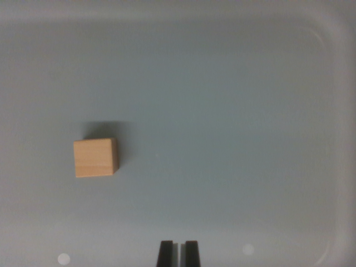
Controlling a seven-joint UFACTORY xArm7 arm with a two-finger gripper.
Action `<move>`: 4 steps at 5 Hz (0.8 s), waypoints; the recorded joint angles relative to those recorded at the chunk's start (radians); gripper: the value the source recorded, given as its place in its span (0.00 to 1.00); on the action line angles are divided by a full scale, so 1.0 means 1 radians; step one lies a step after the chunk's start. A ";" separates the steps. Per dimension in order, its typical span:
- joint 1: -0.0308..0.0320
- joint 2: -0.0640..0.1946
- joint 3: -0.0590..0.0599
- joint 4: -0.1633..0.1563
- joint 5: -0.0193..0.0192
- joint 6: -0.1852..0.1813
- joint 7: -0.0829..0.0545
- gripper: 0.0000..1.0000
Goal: Push wooden cube
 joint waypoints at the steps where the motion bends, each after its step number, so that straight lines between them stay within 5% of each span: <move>1: 0.0033 0.007 0.003 -0.027 0.0017 -0.033 0.004 0.00; 4: 0.0070 0.014 0.007 -0.057 0.0036 -0.070 0.009 0.00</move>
